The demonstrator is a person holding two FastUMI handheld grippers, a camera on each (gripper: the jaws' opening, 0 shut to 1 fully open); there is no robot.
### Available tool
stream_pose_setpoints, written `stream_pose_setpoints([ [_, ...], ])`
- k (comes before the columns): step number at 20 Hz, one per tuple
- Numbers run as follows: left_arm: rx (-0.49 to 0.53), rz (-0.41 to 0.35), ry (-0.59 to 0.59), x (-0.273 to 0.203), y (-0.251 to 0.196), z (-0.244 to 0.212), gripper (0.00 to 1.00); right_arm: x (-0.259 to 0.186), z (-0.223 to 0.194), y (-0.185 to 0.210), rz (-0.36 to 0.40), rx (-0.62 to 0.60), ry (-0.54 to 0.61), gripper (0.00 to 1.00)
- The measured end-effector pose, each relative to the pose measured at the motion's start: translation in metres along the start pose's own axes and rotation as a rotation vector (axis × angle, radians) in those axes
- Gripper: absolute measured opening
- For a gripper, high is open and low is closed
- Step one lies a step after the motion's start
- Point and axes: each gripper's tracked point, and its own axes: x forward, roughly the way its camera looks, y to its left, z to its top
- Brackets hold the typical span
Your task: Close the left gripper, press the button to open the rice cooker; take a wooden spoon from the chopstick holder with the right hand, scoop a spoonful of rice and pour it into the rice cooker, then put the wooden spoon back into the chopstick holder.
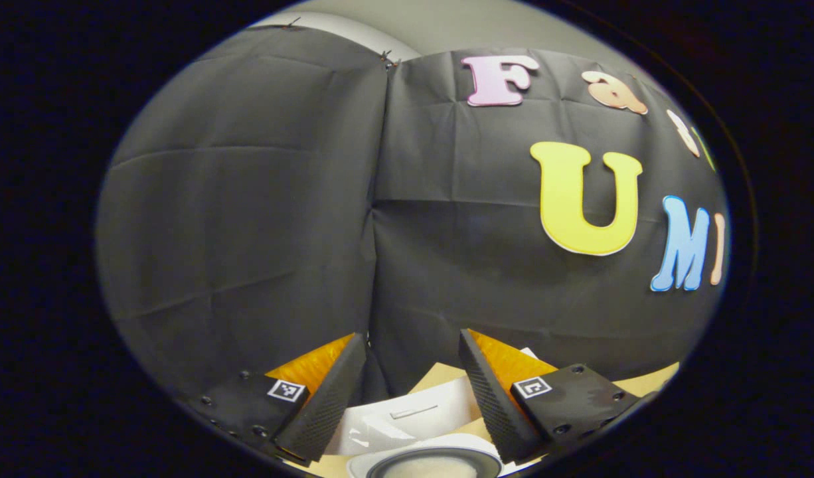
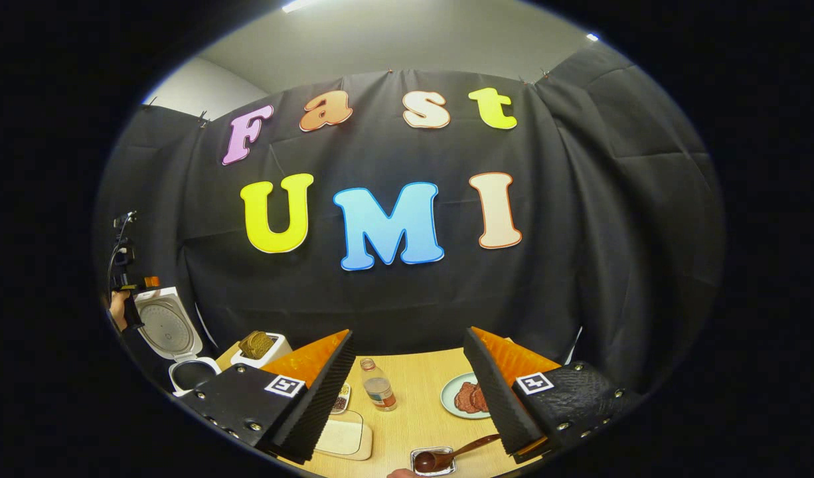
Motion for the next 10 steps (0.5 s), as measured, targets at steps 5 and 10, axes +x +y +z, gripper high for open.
stream_pose_setpoints([
  [5,0.001,0.056,0.050,0.007,0.001,-0.009,0.98,0.000,0.000,0.003,0.011,-0.011,-0.007,1.00],
  [10,0.001,0.038,0.048,-0.027,-0.015,-0.023,0.98,-0.004,-0.001,0.008,0.035,-0.002,-0.010,1.00],
])
